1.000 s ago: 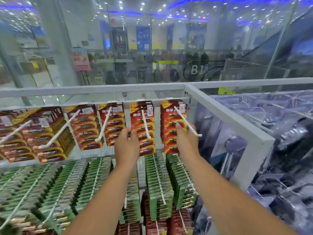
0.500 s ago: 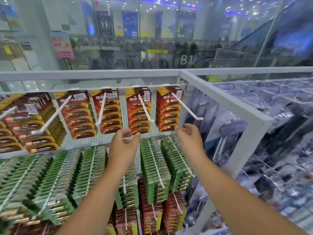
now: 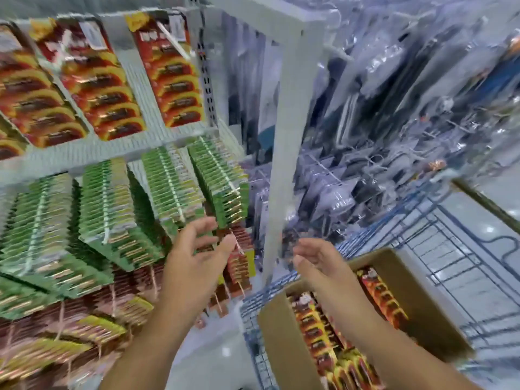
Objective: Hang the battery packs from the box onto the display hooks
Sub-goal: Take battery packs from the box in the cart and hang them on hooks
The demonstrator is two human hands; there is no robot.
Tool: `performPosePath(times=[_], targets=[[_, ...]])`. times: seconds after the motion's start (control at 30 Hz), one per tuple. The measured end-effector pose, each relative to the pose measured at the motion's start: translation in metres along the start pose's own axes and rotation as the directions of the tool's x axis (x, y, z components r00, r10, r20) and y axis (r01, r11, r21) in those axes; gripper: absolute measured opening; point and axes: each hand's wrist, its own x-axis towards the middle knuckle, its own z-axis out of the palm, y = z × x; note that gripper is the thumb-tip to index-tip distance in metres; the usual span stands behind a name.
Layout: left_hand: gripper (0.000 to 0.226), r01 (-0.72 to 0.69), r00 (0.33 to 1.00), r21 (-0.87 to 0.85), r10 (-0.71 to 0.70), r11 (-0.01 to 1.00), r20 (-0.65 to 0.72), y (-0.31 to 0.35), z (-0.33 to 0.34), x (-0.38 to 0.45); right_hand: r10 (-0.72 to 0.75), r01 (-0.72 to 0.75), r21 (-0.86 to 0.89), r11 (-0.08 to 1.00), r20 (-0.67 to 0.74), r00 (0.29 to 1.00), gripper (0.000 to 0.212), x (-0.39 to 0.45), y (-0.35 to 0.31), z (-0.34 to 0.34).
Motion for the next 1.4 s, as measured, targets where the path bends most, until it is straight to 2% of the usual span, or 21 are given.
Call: performPosePath(times=[0.2, 0.47, 0.63, 0.73, 0.83, 0.87, 0.93, 1.03, 1.13, 1.27, 1.4], targets=[[0.033, 0.119, 0.970, 0.076, -0.132, 0.990, 0.202, -0.035, 0.123, -0.031, 0.121, -0.127, -0.033, 0.991, -0.136, 0.983, 0.024, 0.007, 0.071, -0.105], [0.038, 0.174, 0.927, 0.315, -0.263, 0.933, 0.268, -0.101, 0.278, -0.037, 0.297, -0.346, -0.102, 0.933, -0.323, 0.898, 0.025, 0.034, 0.183, -0.216], [0.046, 0.200, 0.892, 0.487, -0.364, 0.850, 0.269, -0.154, 0.346, -0.045, 0.358, -0.431, -0.167, 0.887, -0.341, 0.869, 0.023, 0.060, 0.236, -0.251], [0.051, 0.156, 0.879, 0.592, -0.384, 0.791, 0.281, -0.181, 0.382, -0.044, 0.387, -0.468, -0.206, 0.859, -0.335, 0.859, 0.031, 0.077, 0.267, -0.259], [0.055, 0.154, 0.855, 0.627, -0.421, 0.763, 0.303, -0.208, 0.409, -0.036, 0.374, -0.476, -0.286, 0.832, -0.345, 0.861, 0.038, 0.093, 0.292, -0.262], [0.056, 0.120, 0.858, 0.632, -0.401, 0.766, 0.323, -0.219, 0.416, -0.032, 0.355, -0.465, -0.323, 0.824, -0.344, 0.869, 0.038, 0.097, 0.300, -0.262], [0.054, -0.041, 0.843, 0.662, -0.330, 0.749, 0.425, -0.238, 0.427, -0.026, 0.336, -0.453, -0.397, 0.798, -0.331, 0.882, 0.039, 0.104, 0.311, -0.257], [0.049, -0.319, 0.743, 0.657, -0.250, 0.683, 0.621, -0.261, 0.440, -0.017, 0.268, -0.411, -0.538, 0.736, -0.326, 0.907, 0.049, 0.111, 0.334, -0.248], [0.049, -0.465, 0.672, 0.633, -0.220, 0.619, 0.707, -0.281, 0.447, -0.013, 0.278, -0.445, -0.568, 0.692, -0.360, 0.891, 0.054, 0.114, 0.349, -0.239], [0.048, -0.512, 0.677, 0.666, -0.222, 0.542, 0.702, -0.299, 0.444, -0.013, 0.242, -0.444, -0.685, 0.578, -0.375, 0.895, 0.060, 0.114, 0.362, -0.233], [0.059, -0.498, 0.669, 0.717, -0.309, 0.488, 0.676, -0.301, 0.438, -0.009, 0.264, -0.434, -0.767, 0.473, -0.346, 0.900, 0.075, 0.112, 0.365, -0.233]])
